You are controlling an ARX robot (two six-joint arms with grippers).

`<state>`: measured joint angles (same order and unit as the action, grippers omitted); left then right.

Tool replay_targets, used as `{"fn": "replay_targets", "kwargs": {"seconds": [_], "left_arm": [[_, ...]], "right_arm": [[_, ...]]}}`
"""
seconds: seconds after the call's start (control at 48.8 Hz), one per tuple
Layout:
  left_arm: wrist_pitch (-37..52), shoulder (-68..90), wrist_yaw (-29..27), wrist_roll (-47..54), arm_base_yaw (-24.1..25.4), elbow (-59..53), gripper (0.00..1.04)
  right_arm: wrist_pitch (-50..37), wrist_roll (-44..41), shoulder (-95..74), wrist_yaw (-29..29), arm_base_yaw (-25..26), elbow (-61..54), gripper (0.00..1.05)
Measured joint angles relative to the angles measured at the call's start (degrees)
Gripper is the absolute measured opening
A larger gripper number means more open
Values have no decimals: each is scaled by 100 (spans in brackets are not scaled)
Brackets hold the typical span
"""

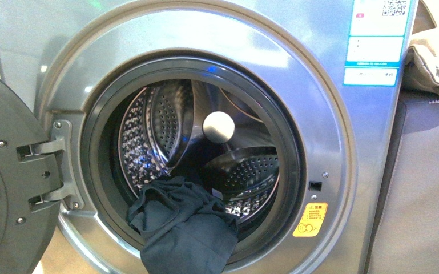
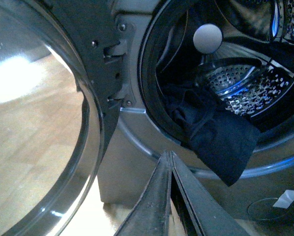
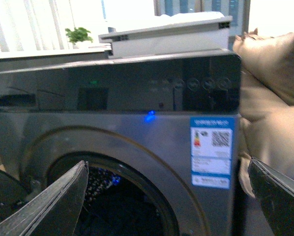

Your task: Put clothes into washing machine

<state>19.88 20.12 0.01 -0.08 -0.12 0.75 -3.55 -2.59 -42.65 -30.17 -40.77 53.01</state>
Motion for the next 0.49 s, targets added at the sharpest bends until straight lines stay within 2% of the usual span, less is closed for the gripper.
{"fn": "replay_targets", "kwargs": {"seconds": [0.246, 0.492], "left_arm": [[-461, -509, 2, 0, 0, -26, 4], [-927, -977, 0, 0, 0, -26, 4]], "right_arm": [[520, 940, 1617, -52, 511, -1635, 97], [-328, 1543, 1871, -741, -162, -3200, 97]]}}
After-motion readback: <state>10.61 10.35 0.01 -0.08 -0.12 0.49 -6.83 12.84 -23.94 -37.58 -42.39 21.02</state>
